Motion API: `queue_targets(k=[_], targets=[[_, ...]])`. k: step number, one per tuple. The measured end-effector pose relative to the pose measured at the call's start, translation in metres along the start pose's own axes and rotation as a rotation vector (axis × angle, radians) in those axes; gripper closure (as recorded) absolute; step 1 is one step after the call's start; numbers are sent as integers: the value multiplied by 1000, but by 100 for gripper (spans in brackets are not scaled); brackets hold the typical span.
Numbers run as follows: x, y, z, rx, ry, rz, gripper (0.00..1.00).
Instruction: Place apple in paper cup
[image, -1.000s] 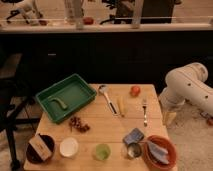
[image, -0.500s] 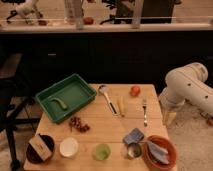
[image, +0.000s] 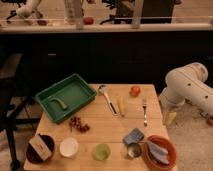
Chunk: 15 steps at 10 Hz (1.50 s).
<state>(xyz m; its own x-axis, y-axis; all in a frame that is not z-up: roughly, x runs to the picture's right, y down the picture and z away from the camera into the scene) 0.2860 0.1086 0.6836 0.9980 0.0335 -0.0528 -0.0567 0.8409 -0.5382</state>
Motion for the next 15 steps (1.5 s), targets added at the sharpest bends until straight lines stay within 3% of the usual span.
queue_targets(k=[7,9,14,15], targets=[[0,0,0,-3,-1,-21,20],[-16,-4,2,-18,3,-182,20],[-52,-11,8,-85,6,-820,20],[-54,-11,8,-89,5,-885,20]])
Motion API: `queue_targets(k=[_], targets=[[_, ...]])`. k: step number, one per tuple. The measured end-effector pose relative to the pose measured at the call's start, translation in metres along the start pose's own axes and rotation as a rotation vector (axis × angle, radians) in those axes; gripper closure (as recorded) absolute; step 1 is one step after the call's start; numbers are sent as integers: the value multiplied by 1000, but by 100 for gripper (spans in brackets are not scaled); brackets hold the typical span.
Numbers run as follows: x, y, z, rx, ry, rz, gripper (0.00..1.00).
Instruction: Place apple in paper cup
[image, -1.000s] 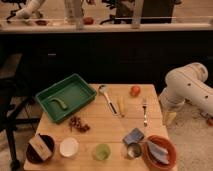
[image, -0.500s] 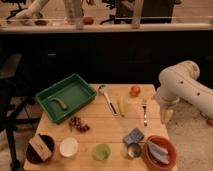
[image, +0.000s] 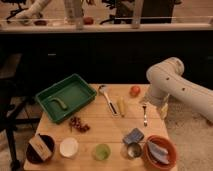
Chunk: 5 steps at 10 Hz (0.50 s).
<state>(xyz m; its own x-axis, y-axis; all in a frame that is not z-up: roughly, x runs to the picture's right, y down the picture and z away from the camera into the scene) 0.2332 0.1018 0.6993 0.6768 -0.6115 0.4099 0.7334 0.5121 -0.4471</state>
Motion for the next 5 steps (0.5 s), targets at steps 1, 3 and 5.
queue_targets(k=[1,3,5], targets=[[-1,-2,0,-4,0,-52,20],[-3,-4,0,-9,0,-120,20],[-5,-3,0,2,11,-115,20]])
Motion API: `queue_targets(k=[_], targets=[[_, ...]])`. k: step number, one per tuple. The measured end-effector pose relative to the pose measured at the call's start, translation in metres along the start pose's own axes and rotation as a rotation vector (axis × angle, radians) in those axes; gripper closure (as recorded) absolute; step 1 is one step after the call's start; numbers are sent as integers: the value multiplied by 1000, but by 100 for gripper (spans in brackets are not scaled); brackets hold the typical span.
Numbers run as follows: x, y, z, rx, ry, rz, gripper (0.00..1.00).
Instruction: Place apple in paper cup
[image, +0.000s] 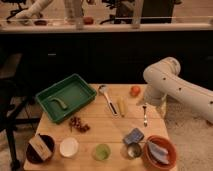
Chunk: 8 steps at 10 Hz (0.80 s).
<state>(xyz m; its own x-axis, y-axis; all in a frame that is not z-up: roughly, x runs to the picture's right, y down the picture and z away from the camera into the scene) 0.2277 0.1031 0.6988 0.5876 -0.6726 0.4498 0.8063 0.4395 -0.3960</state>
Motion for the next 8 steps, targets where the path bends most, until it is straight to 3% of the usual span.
queue_targets(k=[2,3,8], targets=[[1,-13,-11,57,78,-46,20],[2,-23,-13,76,97,-67,20],[20,-66,-6,132,119,-211,20]])
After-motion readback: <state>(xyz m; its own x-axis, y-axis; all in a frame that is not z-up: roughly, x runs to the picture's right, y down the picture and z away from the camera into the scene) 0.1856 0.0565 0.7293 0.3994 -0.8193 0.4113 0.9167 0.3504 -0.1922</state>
